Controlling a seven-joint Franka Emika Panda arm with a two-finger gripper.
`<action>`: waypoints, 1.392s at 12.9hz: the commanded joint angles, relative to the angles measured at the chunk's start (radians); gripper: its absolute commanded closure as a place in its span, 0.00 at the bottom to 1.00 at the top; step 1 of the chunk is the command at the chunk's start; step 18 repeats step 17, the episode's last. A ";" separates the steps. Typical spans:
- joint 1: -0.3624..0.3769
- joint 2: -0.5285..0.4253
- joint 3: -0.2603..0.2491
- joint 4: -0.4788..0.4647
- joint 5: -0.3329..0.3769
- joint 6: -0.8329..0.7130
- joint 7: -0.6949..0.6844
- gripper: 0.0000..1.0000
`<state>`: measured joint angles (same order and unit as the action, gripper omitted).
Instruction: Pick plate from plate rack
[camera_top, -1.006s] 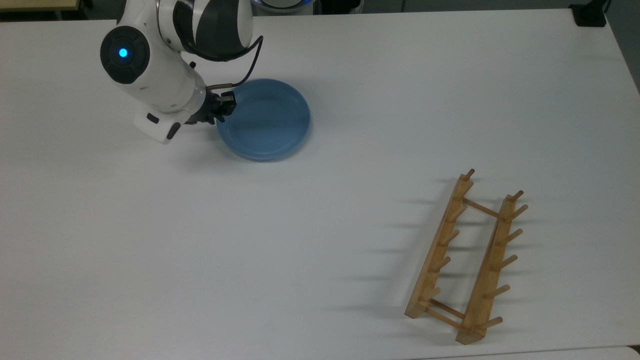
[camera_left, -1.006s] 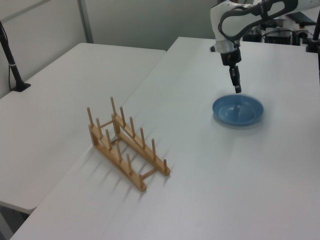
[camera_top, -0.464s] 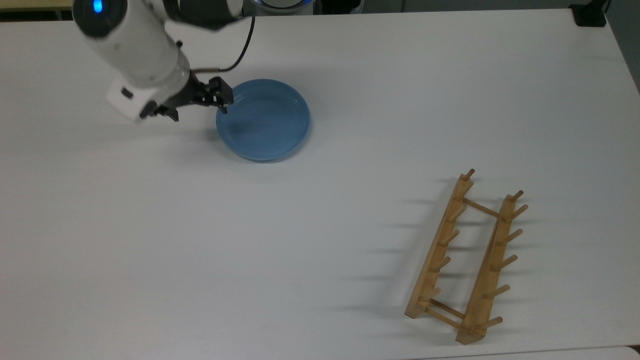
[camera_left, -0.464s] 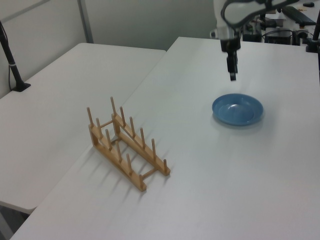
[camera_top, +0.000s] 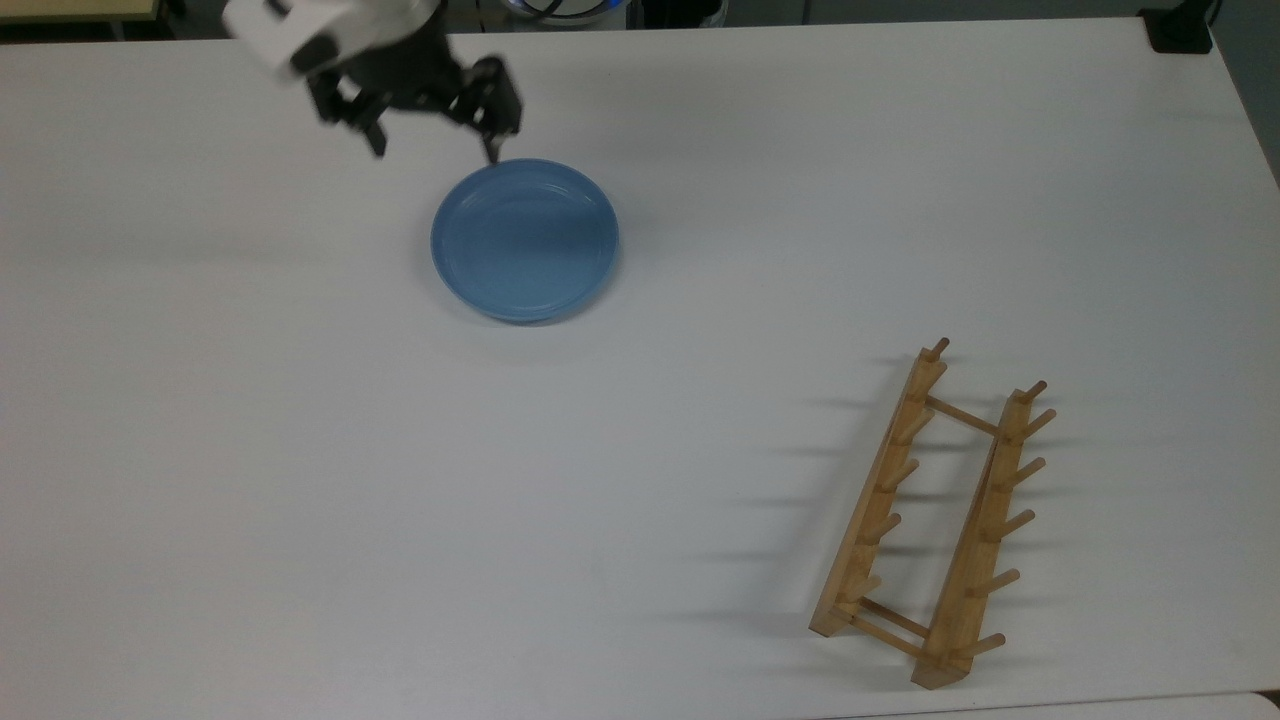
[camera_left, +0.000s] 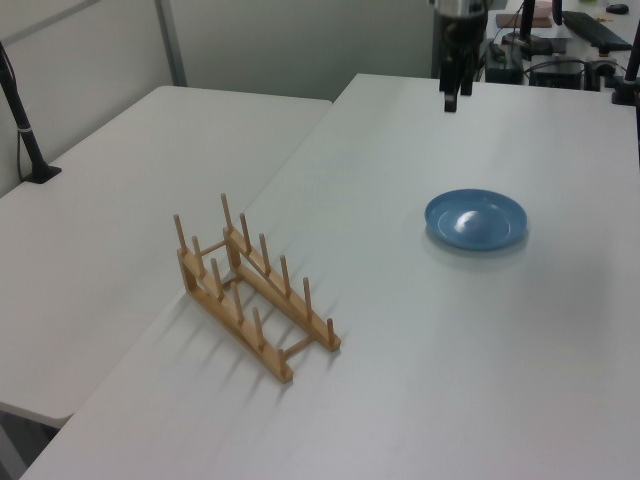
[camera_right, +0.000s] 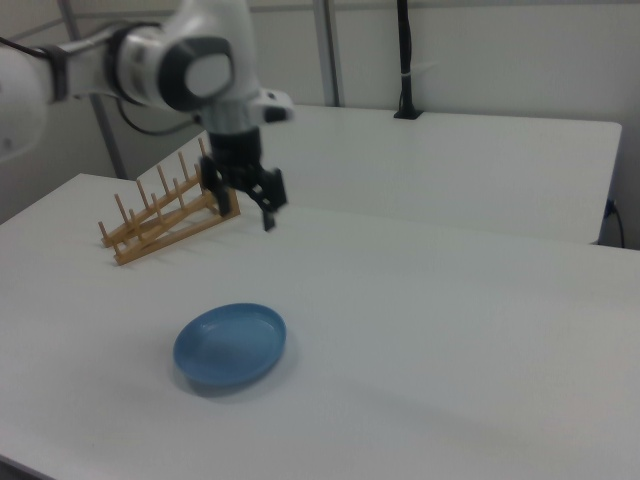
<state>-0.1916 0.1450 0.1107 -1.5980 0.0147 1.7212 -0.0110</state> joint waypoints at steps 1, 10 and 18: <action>0.063 -0.139 -0.016 -0.023 0.017 -0.107 0.089 0.00; 0.198 -0.219 -0.121 -0.022 0.016 -0.051 0.050 0.00; 0.201 -0.214 -0.174 -0.016 0.013 -0.032 0.005 0.00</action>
